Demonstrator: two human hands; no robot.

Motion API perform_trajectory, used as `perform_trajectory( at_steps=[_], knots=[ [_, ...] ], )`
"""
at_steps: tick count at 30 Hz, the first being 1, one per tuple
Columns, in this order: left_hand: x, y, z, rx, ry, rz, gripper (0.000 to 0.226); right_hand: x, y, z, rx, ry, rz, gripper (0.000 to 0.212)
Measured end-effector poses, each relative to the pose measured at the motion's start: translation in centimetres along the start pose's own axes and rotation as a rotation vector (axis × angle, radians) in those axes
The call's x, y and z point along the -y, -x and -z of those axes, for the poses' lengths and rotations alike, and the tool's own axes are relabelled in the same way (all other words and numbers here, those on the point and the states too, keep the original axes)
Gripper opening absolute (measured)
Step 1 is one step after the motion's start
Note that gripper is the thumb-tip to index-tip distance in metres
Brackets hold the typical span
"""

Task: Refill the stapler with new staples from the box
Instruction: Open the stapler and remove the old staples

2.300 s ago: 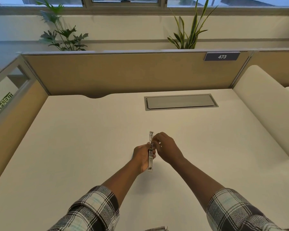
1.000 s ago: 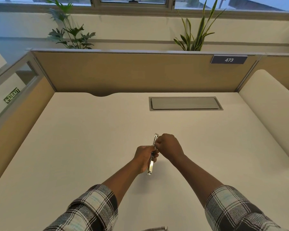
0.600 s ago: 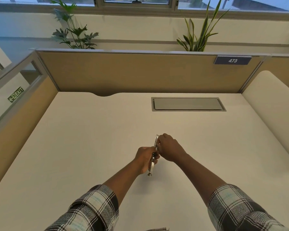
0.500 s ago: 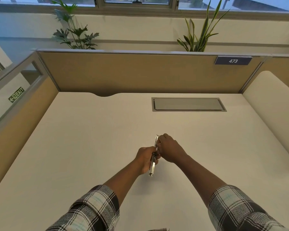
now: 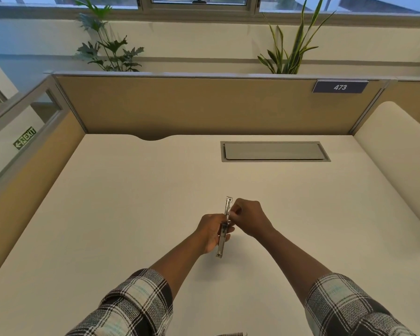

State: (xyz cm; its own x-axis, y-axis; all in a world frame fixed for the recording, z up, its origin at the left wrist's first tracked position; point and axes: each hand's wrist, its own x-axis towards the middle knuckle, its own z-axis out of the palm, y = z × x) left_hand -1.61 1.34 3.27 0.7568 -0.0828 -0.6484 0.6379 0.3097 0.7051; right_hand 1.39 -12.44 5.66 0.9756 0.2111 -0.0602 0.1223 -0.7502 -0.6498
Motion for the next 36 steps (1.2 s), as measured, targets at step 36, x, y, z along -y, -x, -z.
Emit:
perform_trajectory(
  at_steps=[36],
  knots=[
    [0.55, 0.16, 0.73, 0.007, -0.113, -0.054, 0.019, 0.01, 0.65, -0.81, 0.088, 0.003, 0.057, 0.011]
  ],
)
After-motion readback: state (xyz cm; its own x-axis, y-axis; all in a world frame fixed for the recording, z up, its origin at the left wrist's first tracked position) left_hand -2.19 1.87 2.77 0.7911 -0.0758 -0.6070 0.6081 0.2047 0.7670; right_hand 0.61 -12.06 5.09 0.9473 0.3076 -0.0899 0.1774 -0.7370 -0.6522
